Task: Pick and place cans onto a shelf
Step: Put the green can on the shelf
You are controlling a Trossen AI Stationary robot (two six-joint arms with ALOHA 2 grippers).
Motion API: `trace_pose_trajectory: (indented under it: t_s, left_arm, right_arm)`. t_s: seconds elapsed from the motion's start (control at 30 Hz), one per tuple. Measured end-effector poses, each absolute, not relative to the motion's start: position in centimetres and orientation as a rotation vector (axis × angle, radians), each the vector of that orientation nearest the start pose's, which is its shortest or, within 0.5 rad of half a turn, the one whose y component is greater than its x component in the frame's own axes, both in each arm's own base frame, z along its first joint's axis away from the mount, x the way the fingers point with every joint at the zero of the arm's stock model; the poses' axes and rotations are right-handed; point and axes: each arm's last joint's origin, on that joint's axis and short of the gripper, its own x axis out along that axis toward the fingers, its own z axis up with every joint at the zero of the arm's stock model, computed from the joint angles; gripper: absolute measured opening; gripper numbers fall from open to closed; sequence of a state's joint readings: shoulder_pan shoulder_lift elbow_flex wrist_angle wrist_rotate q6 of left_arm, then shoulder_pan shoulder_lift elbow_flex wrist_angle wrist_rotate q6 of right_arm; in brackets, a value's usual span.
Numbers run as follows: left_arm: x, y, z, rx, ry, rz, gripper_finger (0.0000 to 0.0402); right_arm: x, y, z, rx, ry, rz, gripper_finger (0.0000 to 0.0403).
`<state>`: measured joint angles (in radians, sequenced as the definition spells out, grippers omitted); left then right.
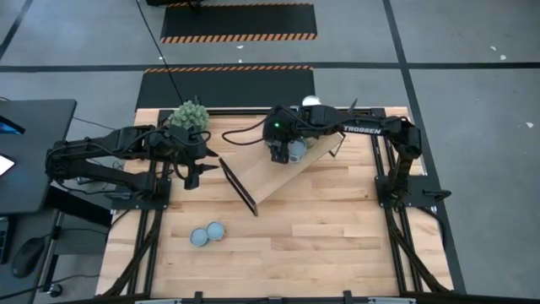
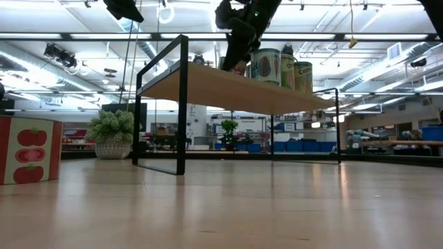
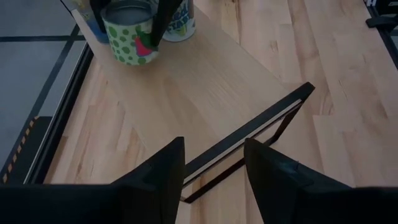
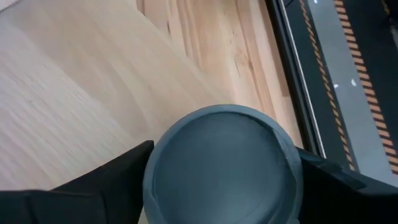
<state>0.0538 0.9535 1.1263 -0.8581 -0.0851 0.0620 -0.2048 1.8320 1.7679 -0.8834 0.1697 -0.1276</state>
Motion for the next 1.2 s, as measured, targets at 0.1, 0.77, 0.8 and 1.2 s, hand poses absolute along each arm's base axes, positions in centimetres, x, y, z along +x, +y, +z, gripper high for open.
trace_pose_trajectory:
  t_s: [0.1,0.77,0.8,1.2]
  left_arm:
    - [17.26,1.17,35.89,0.070,0.690,0.112,0.0172]
    - [17.26,1.17,35.89,0.073,0.690,0.111,0.0172]
    - [17.26,1.17,35.88,0.073,0.690,0.111,0.0172]
    - [17.26,1.18,35.88,0.072,0.690,0.112,0.0172]
  right_arm:
    - [38.25,-8.63,32.40,-0.090,0.981,-0.277,0.0339]
    - [38.81,-8.86,32.90,-0.158,0.913,-0.293,0.0348]
    - [38.77,-8.89,32.88,-0.167,0.919,-0.304,0.0348]
    - [38.06,-9.35,32.52,-0.196,1.001,-0.394,0.0348]
